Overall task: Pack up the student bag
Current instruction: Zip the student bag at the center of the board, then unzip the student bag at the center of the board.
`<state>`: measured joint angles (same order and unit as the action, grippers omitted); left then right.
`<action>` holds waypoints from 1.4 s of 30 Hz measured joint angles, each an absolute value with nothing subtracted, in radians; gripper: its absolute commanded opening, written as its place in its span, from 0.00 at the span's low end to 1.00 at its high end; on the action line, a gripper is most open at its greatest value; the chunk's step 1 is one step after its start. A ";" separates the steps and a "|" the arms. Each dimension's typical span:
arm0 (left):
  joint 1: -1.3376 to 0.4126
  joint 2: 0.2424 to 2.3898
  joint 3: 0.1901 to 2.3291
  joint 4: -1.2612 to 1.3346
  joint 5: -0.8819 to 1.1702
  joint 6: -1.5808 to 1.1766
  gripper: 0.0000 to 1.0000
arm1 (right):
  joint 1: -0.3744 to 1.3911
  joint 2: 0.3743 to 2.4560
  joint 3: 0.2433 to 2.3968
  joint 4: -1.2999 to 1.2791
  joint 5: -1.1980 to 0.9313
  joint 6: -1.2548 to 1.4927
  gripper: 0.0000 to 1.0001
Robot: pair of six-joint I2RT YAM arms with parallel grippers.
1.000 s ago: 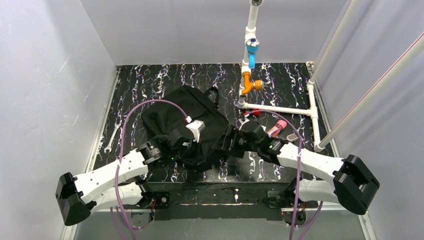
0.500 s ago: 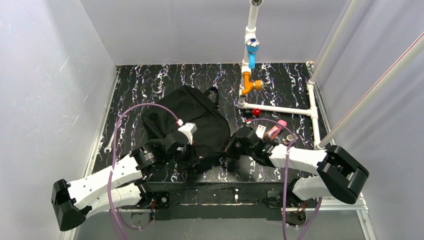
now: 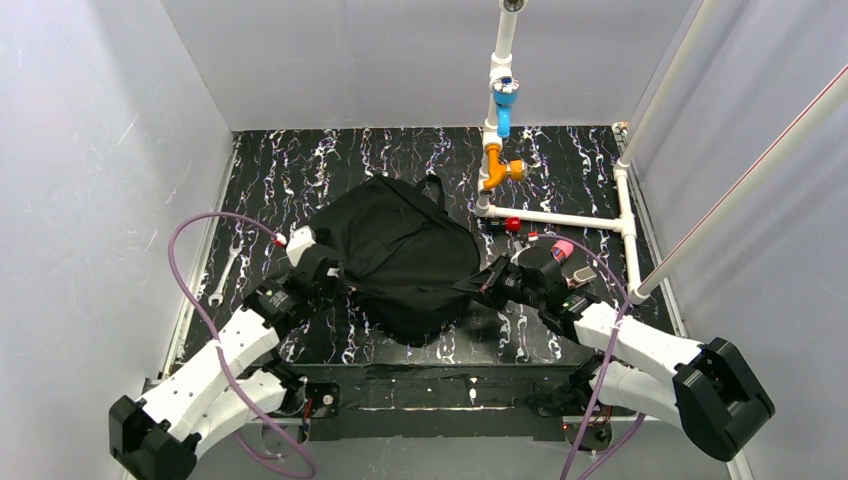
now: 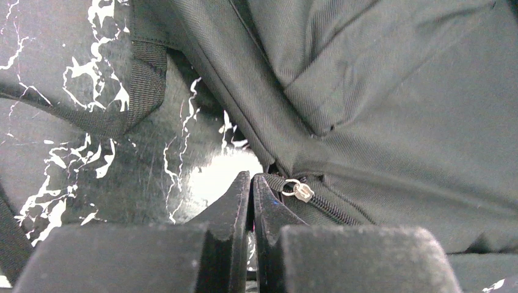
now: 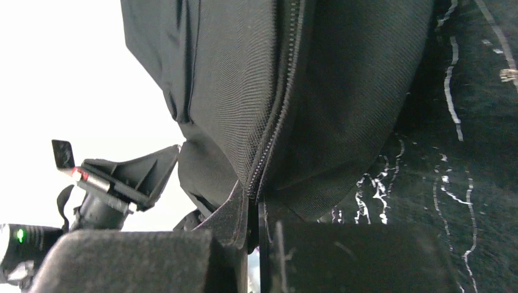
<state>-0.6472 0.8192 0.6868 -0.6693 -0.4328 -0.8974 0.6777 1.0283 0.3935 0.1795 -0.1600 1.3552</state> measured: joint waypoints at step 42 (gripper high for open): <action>-0.443 1.226 0.992 -0.554 -0.131 -0.432 0.49 | 1.092 1.271 0.907 -0.231 0.281 0.522 0.74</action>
